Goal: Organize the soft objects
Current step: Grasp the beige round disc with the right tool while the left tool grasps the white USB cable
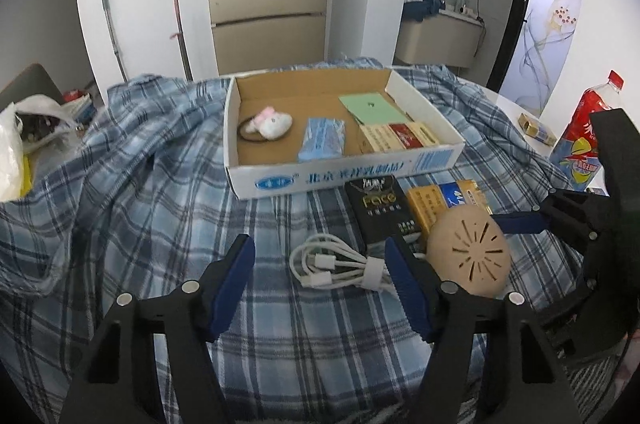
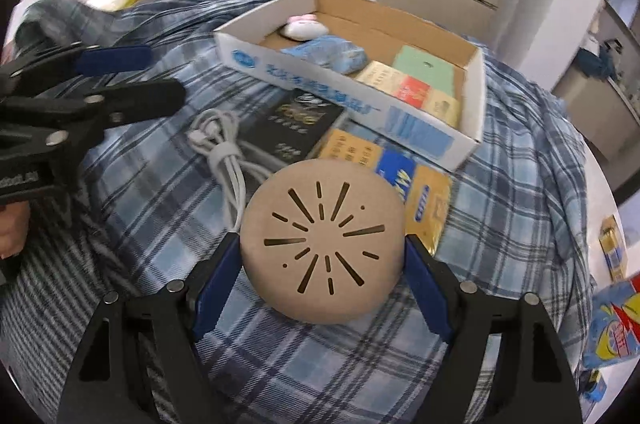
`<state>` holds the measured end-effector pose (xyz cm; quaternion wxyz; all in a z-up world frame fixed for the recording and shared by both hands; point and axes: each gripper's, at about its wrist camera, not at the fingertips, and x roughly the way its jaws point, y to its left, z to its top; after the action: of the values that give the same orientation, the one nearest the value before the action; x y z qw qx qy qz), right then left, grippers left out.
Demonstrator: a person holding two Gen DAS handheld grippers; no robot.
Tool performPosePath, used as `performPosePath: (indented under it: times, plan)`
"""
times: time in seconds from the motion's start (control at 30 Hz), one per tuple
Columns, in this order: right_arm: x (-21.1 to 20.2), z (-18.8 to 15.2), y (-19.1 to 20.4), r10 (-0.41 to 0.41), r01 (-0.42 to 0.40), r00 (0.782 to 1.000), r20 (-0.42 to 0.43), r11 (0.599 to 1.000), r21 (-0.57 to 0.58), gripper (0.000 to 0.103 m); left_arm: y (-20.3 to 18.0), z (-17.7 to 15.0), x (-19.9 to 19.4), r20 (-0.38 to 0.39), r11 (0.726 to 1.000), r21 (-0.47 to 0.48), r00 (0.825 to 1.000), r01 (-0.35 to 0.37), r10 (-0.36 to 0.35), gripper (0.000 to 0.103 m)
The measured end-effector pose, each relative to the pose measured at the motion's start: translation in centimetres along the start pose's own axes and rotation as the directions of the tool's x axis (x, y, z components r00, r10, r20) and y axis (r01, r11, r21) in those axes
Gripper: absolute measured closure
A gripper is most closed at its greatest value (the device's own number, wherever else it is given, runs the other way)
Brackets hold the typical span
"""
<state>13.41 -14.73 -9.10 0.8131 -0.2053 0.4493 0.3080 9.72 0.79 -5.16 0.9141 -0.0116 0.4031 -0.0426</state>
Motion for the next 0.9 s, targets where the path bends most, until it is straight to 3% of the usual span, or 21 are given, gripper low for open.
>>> performPosePath:
  times: [0.33,0.43,0.53,0.7,0.9]
  plan:
    - [-1.2,-0.7,2.1,0.188,-0.188,0.982,-0.008,0.98,-0.069,0.024,0.1,-0.2,0.4,-0.047,1.0,-0.019,0.999,0.013,-0.014,0.033]
    - [-1.6,-0.6,0.7,0.116,-0.116,0.993,0.003,0.993,-0.006,0.024,0.0,-0.4,0.9,-0.076,0.999,-0.033,0.996,0.035,-0.037,0.033]
    - [-1.8,-0.5,-1.3,0.073,-0.073,0.997,0.007,0.995,0.066,0.024,-0.3,-0.7,1.7,-0.117,0.993,-0.051,0.987,0.105,-0.11,0.037]
    - [-1.6,-0.3,-3.4,-0.005,0.005,1.0,0.004,0.99,0.139,0.024,-0.2,-0.9,3.1,-0.168,0.989,-0.08,0.977,0.12,-0.133,0.038]
    - [-2.2,-0.1,-4.1,-0.007,0.002,0.999,0.033,0.986,0.167,0.024,-1.0,-1.1,3.8,-0.192,0.991,-0.041,0.972,0.127,-0.132,0.038]
